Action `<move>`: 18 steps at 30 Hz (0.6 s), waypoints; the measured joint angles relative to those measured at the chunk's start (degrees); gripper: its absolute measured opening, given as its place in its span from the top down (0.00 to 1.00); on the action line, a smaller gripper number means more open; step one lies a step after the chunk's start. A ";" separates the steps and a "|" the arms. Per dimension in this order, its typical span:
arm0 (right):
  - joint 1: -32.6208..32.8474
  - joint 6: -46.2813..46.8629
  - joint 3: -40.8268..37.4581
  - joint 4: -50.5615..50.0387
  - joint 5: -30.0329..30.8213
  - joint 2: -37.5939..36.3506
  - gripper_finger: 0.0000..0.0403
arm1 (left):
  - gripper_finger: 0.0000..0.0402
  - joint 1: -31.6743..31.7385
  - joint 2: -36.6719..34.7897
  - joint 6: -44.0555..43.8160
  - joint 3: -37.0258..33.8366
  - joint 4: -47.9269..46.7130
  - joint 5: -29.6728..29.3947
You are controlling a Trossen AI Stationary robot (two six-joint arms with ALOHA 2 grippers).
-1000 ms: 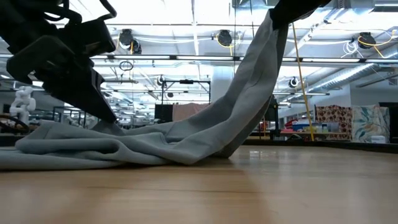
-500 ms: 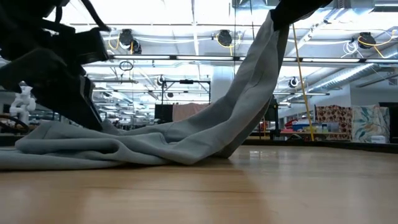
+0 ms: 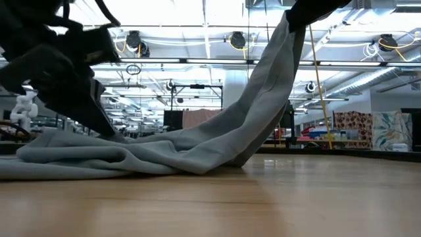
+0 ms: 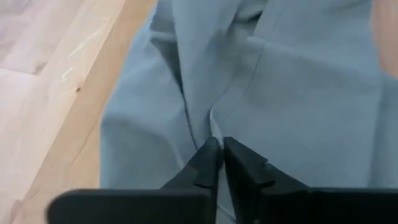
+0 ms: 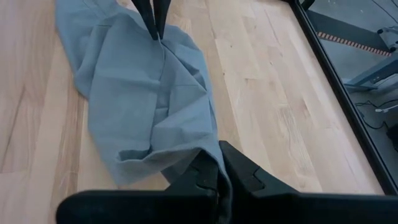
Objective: Roll towel
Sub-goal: Roll the gray towel
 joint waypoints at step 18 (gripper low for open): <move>-0.02 -0.81 2.33 -1.55 3.41 -0.41 1.00 | 0.99 0.36 -7.77 11.88 4.34 2.31 -5.19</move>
